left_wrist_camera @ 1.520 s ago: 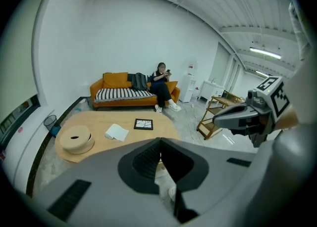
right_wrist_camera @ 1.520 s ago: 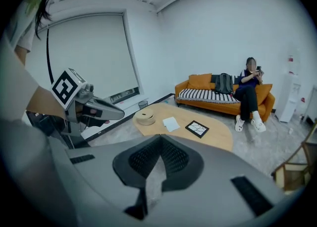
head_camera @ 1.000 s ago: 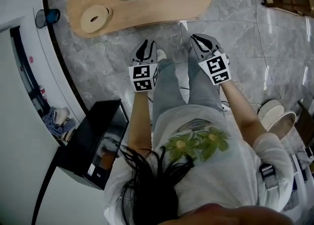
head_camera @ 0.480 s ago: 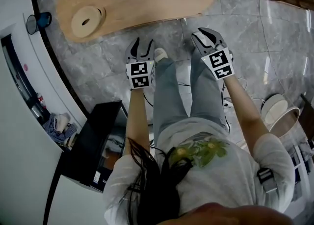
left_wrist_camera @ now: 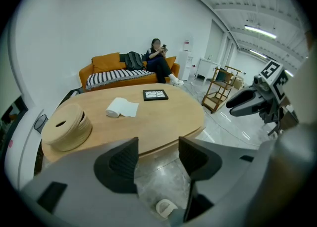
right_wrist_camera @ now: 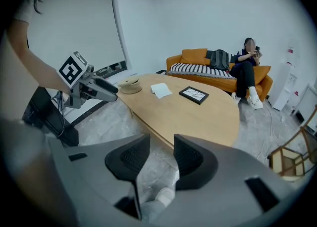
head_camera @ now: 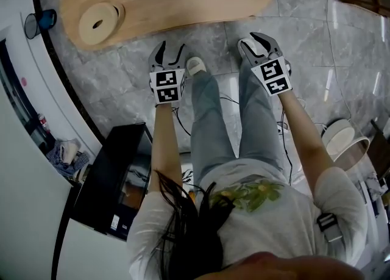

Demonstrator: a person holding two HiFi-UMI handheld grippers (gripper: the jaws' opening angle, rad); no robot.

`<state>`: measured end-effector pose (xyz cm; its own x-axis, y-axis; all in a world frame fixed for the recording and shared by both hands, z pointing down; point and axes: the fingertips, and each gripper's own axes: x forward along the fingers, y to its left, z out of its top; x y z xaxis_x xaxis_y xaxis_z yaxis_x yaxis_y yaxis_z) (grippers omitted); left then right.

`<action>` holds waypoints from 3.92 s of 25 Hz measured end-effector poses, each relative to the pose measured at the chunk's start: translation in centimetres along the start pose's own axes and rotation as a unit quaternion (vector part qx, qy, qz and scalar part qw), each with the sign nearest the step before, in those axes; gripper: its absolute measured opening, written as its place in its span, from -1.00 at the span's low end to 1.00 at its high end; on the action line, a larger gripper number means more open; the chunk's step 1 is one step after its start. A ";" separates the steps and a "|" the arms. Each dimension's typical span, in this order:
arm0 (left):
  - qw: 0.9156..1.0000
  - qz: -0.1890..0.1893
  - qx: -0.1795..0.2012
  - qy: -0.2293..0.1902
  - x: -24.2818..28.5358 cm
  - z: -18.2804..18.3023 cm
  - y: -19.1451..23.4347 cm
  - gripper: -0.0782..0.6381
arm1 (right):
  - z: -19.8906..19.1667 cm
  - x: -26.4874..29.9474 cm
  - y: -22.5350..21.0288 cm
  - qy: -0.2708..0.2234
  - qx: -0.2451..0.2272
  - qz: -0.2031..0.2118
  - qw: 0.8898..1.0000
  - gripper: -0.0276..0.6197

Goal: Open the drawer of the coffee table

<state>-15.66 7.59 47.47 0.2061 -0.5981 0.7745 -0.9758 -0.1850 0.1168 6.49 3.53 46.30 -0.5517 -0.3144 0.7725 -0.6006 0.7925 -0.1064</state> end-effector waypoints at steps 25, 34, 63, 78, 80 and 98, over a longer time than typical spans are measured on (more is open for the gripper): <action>0.997 0.002 0.033 0.074 10.8 -8.8 5.3 0.06 | -9.7 9.4 -6.9 0.080 -0.053 -0.036 0.995 -0.31; 0.995 0.018 0.055 0.086 13.0 -10.0 6.3 0.07 | -12.2 12.4 -9.0 0.120 -0.070 -0.044 0.989 -0.28; 0.989 0.093 -0.027 0.107 15.1 -11.1 8.4 0.07 | -12.6 14.6 -10.6 0.112 -0.051 -0.116 0.986 -0.29; 0.986 0.099 -0.010 0.136 13.8 -13.6 7.5 -0.01 | -14.5 13.5 -9.1 0.129 -0.058 -0.110 0.984 -0.32; 0.985 0.094 -0.011 0.145 13.5 -14.0 7.1 -0.01 | -14.7 13.4 -8.9 0.130 -0.059 -0.109 0.984 -0.32; 0.983 0.095 0.001 0.160 11.7 -12.8 5.2 0.12 | -13.9 12.4 -6.7 0.148 -0.083 -0.083 0.982 -0.27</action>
<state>-19.24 9.66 65.11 -0.0132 -0.3462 0.9381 -0.9942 -0.0955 -0.0492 11.75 1.59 65.28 -0.2472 -0.3010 0.9210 -0.5519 0.8250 0.1216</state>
